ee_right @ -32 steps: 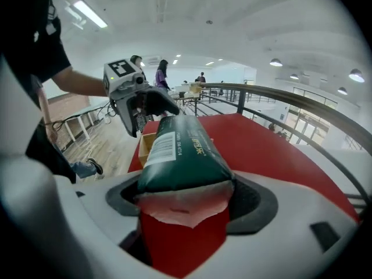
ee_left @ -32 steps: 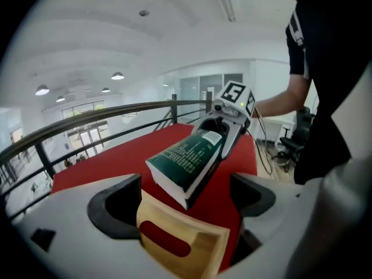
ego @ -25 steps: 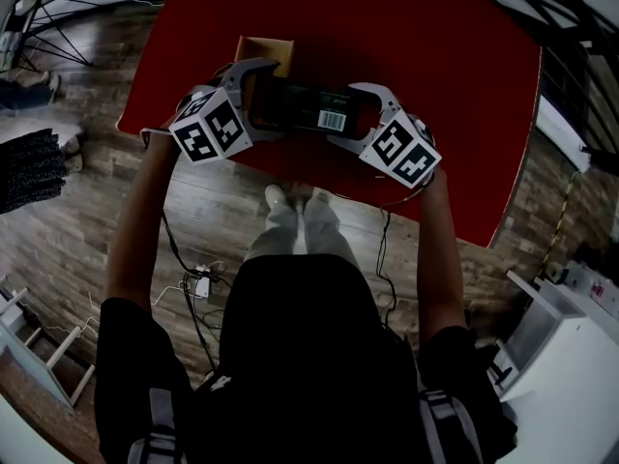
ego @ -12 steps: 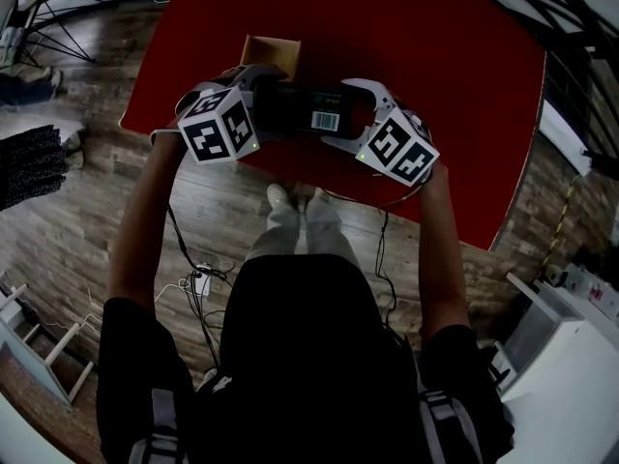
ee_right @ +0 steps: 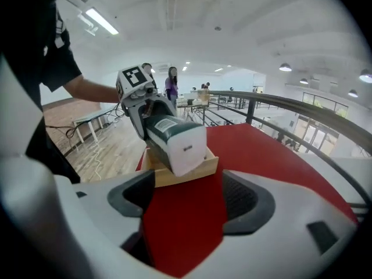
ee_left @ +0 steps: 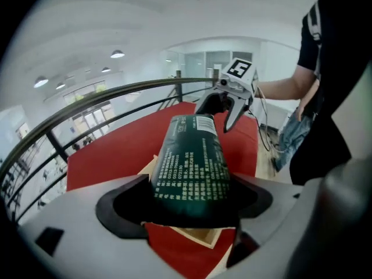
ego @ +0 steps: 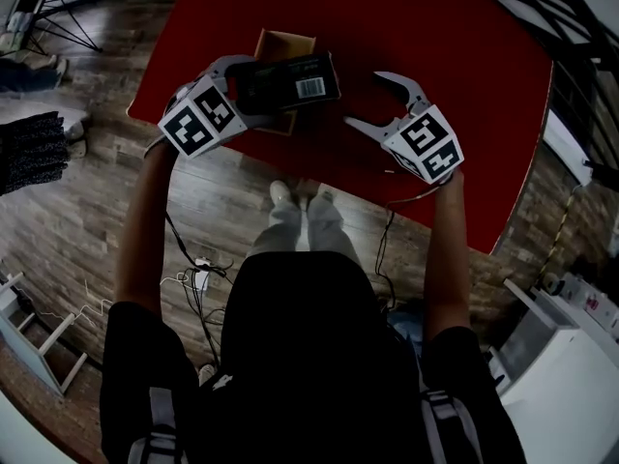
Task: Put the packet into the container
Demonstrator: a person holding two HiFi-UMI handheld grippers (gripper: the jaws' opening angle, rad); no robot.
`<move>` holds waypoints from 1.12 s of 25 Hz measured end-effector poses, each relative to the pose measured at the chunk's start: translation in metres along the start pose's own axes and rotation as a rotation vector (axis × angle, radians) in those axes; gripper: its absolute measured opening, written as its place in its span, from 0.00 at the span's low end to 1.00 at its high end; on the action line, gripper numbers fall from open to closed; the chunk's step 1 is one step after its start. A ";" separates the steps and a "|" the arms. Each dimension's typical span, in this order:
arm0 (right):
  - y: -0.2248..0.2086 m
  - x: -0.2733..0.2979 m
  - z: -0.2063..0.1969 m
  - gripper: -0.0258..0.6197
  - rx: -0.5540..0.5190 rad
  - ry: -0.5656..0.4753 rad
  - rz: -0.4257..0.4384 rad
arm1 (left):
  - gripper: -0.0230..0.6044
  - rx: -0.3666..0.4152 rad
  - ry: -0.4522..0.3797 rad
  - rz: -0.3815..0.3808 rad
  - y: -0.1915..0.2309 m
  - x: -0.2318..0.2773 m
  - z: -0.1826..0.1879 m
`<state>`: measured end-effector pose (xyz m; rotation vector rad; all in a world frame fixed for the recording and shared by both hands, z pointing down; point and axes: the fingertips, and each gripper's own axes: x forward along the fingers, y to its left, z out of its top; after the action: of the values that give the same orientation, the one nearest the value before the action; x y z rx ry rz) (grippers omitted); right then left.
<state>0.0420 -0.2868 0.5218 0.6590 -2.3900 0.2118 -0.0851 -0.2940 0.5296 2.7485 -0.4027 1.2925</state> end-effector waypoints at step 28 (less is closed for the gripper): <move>0.024 0.012 0.005 0.07 0.132 -0.181 -0.204 | 0.71 -0.843 -0.031 0.602 0.023 0.026 -0.053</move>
<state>0.0195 -0.2724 0.5258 1.0165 -2.4726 0.2321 -0.1151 -0.3113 0.5824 1.9701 -1.4607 0.8379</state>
